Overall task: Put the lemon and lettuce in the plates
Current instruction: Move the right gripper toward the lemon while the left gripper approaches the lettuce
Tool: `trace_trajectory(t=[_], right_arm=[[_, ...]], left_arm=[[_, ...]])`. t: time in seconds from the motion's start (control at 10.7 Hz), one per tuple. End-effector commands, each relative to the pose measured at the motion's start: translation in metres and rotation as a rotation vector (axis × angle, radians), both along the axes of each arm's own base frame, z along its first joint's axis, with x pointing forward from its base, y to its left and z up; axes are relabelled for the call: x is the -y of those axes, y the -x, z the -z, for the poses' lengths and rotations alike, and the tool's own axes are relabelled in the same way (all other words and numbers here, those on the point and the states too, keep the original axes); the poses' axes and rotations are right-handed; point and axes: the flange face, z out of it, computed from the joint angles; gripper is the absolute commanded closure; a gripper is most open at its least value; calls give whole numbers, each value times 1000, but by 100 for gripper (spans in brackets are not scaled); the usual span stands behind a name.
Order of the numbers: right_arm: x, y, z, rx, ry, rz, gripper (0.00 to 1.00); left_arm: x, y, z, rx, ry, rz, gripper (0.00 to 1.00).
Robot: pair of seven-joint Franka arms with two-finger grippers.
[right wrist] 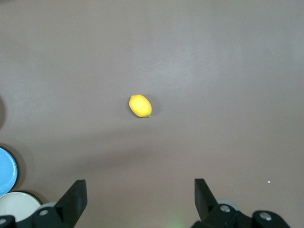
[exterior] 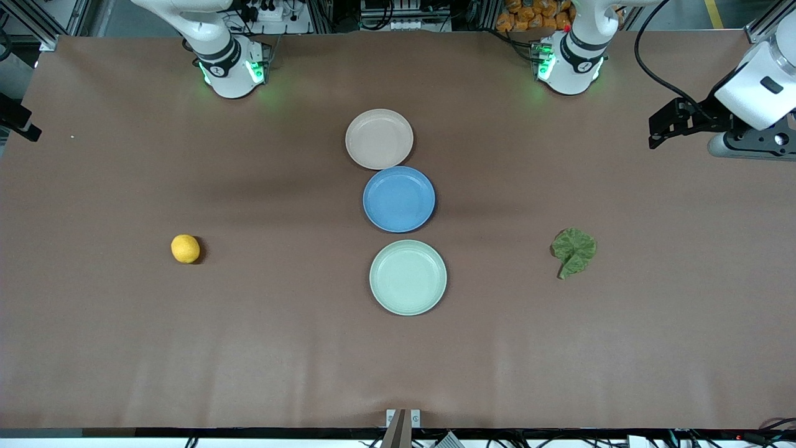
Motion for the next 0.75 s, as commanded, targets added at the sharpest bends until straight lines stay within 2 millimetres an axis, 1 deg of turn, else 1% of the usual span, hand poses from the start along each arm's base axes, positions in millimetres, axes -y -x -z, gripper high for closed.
trace_trajectory(t=[0.0,0.28,0.47,0.56,0.65], right_arm=[[2,0,2,0,-19,0,0],[1,-1,4,-5,-18,0,0],[1,-2,4,-5,-18,0,0],[2,-3,6,-8,-18,0,0],[2,-5,9,-14,-19,2,0]], left_arm=[[0,6,-7,-1,-6,8,0],[1,4,-4,-8,-2,7,0],[-3,3,-3,-11,-5,0,0],[-4,1,0,-15,-6,0,0],[-4,-3,7,-27,-8,2,0]])
